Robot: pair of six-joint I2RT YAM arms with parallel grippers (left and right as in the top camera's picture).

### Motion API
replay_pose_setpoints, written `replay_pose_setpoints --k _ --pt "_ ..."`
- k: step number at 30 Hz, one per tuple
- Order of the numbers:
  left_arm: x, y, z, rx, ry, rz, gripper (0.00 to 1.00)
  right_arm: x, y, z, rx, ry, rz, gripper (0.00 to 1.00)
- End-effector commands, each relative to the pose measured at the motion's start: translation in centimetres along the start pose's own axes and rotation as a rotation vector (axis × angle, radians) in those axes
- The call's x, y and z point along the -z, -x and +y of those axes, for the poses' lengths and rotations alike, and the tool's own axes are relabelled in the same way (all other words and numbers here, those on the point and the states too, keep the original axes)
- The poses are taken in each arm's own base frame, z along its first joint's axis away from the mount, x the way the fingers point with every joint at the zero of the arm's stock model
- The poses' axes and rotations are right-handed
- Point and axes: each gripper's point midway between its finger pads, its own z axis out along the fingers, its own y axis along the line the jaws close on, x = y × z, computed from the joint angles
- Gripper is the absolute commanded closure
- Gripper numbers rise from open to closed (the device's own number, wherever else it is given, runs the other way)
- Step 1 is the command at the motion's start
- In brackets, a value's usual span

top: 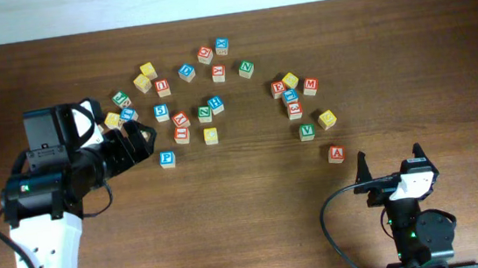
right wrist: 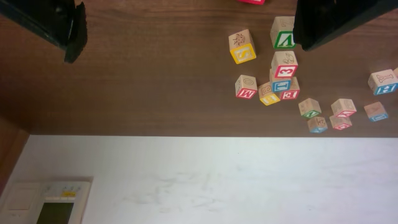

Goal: Spell out CVPR
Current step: 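Lower the left gripper and close it on the yellow C block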

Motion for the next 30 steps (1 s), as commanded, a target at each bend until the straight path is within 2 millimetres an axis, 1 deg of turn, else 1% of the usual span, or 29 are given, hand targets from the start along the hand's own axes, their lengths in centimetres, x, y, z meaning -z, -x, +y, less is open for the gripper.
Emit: replay_pose_setpoints --k 1,4,6,8,11,16,18,21,24,25,27,28,29,30 --pt "0.2 -0.4 0.4 0.020 0.022 0.020 0.01 0.0 -0.3 -0.1 -0.004 -0.005 0.005 0.02" --pt "0.2 -0.5 0.3 0.020 0.015 0.027 0.01 0.0 -0.3 -0.1 -0.004 -0.005 0.005 0.02" --pt "0.0 -1.5 -0.2 0.002 0.013 0.063 0.01 0.0 -0.3 -0.1 -0.004 -0.005 0.005 0.02" --pt "-0.2 -2.7 -1.2 -0.075 0.027 0.093 0.01 0.0 -0.3 -0.1 -0.004 -0.005 0.005 0.02" --pt "-0.5 -2.8 -0.9 -0.131 0.108 0.073 0.01 0.0 -0.3 -0.1 -0.004 -0.005 0.005 0.02" --pt "-0.6 -3.4 -1.6 -0.147 0.087 0.093 0.01 0.0 -0.3 -0.1 -0.004 -0.005 0.005 0.02" --pt "-0.5 -4.0 -1.4 -0.144 0.093 0.118 0.01 0.0 -0.3 -0.1 -0.004 -0.005 0.005 0.02" --pt "-0.4 -4.2 -1.4 -0.143 0.095 0.126 0.01 0.0 -0.3 -0.1 -0.004 -0.005 0.005 0.02" --pt "-0.8 -4.9 -2.8 -0.185 0.060 0.144 0.01 0.0 -0.3 -0.1 -0.004 -0.005 0.005 0.02" --pt "-1.2 -5.5 -3.5 -0.182 0.050 0.165 0.01 0.0 -0.3 -0.1 -0.004 -0.005 0.005 0.02" --pt "-2.8 -6.7 -4.7 -0.180 0.051 0.223 0.01 0.0 -0.3 -0.1 -0.004 -0.005 0.005 0.02" --pt "-4.4 -7.3 -5.4 -0.195 0.053 0.259 0.01 0.0 -0.3 -0.1 -0.004 -0.005 0.005 0.02" --pt "-5.5 -7.5 -5.8 -0.204 0.053 0.277 0.01 0.0 -0.3 -0.1 -0.004 -0.005 0.005 0.02" --pt "-7.7 -7.8 -6.5 -0.227 0.055 0.303 0.01 0.0 -0.3 -0.1 -0.004 -0.005 0.005 0.02"
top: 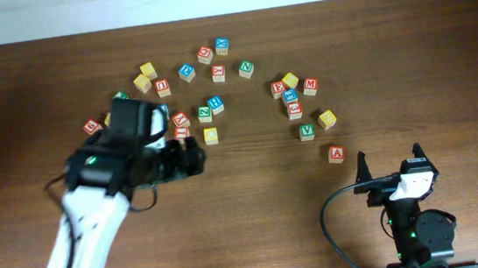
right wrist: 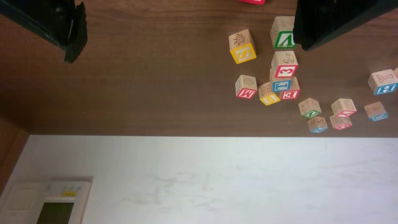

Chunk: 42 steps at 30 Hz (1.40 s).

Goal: Spell out CVPR
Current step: 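Lower the left gripper and close it on the yellow C block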

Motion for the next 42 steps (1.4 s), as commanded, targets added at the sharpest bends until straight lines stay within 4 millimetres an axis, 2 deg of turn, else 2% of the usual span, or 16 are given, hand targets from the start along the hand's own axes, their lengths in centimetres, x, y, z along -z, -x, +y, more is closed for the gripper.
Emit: replay_pose_setpoints --k 1,6,8,11,13,15,17,18,20,23,26,32,33,36,39,42 --pt "-4.5 0.7 -2.0 -0.015 0.002 0.071 0.01 0.0 -0.3 -0.1 -0.005 -0.005 0.005 0.02" --pt "-10.6 2.9 -2.5 -0.015 0.159 0.010 0.01 0.0 -0.3 -0.1 -0.005 -0.005 0.005 0.02" --pt "-11.8 3.3 -2.6 -0.017 0.217 -0.030 0.00 0.0 -0.3 -0.1 -0.005 -0.005 0.005 0.02" --pt "-14.1 4.2 -3.4 -0.031 0.214 -0.066 0.00 0.0 -0.3 -0.1 -0.005 -0.005 0.005 0.02" --pt "-15.1 4.6 -3.1 -0.032 0.232 -0.078 0.00 0.0 -0.3 -0.1 -0.005 -0.005 0.005 0.02" --pt "-16.0 5.1 -3.0 -0.038 0.245 -0.096 0.06 0.0 -0.3 -0.1 -0.005 -0.005 0.005 0.02" --pt "-16.3 5.3 -3.1 -0.076 0.243 -0.100 0.12 0.0 -0.3 -0.1 -0.004 -0.005 0.005 0.02" --pt "-16.7 5.5 -3.1 -0.087 0.242 -0.103 0.27 0.0 -0.3 -0.1 -0.005 -0.005 0.005 0.02" --pt "-17.3 5.5 -2.7 -0.082 0.249 -0.096 0.27 0.0 -0.3 -0.1 -0.005 -0.005 0.005 0.02" --pt "-18.4 5.6 -1.2 -0.070 0.301 -0.094 0.21 0.0 -0.3 -0.1 -0.005 -0.005 0.005 0.02" --pt "-19.6 5.6 -0.9 -0.034 0.228 -0.045 0.20 0.0 -0.3 -0.1 -0.005 -0.005 0.005 0.02" --pt "-20.2 5.6 -1.0 -0.046 0.198 -0.031 0.30 0.0 -0.3 -0.1 -0.005 -0.005 0.005 0.02" --pt "-20.3 5.8 -1.0 -0.064 0.195 -0.039 0.35 0.0 -0.3 -0.1 -0.005 -0.005 0.005 0.02" --pt "-20.3 6.0 -1.4 -0.094 0.189 -0.046 0.37 0.0 -0.3 -0.1 -0.005 -0.005 0.005 0.02" --pt "-20.3 6.4 -1.4 -0.095 0.191 -0.064 0.48 0.0 -0.3 -0.1 -0.005 -0.005 0.005 0.02" --pt "-20.4 6.6 -1.5 -0.094 0.188 -0.073 0.51 0.0 -0.3 -0.1 -0.005 -0.005 0.005 0.02"
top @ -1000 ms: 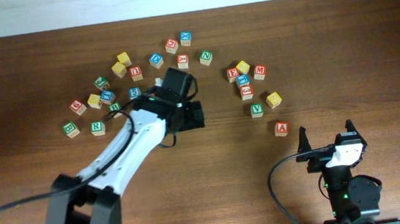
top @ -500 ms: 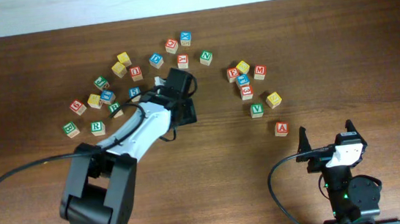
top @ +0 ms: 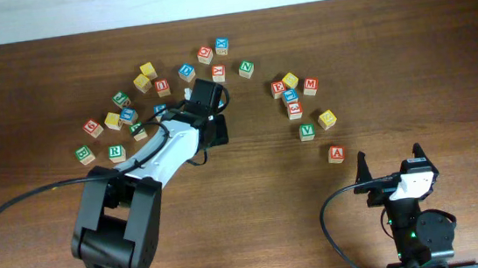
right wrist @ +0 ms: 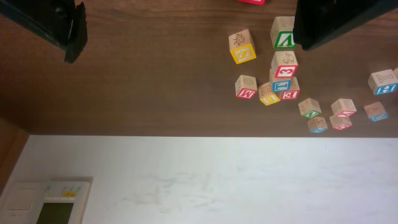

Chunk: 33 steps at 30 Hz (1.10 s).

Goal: Spell out CVPR
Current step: 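Lower the left gripper and close it on the yellow C block, then carry the C block forward and set it down at front center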

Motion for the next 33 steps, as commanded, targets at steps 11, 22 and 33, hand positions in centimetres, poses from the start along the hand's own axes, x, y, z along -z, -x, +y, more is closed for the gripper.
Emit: replay_pose_setpoints --k 11,22,33 --pt "-1.6 -0.8 0.4 -0.034 0.039 0.029 0.60 0.0 -0.3 -0.1 -0.004 -0.005 0.005 0.02" --pt "0.3 1.3 -0.3 -0.027 0.014 -0.026 0.70 0.0 -0.3 -0.1 -0.004 -0.005 0.005 0.02" --pt "0.3 0.2 0.1 -0.032 0.029 0.015 0.71 0.0 -0.3 -0.1 -0.004 -0.005 0.005 0.02"
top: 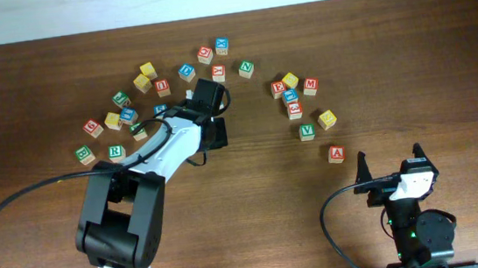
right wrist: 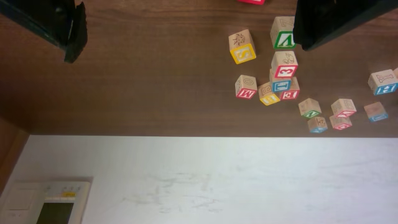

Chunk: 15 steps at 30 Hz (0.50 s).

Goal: Spell out CVPR
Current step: 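Carry the C block forward and set it down at front center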

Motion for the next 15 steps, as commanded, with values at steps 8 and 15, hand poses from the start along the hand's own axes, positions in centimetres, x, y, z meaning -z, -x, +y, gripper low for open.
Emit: replay_pose_setpoints --k 8,15 --pt "2.0 1.7 -0.5 0.005 -0.025 -0.066 0.73 0.0 -0.3 -0.1 -0.004 -0.005 0.005 0.02" --pt "9.4 -0.2 -0.8 0.001 -0.126 -0.017 0.74 0.0 -0.3 -0.1 -0.004 -0.005 0.005 0.02"
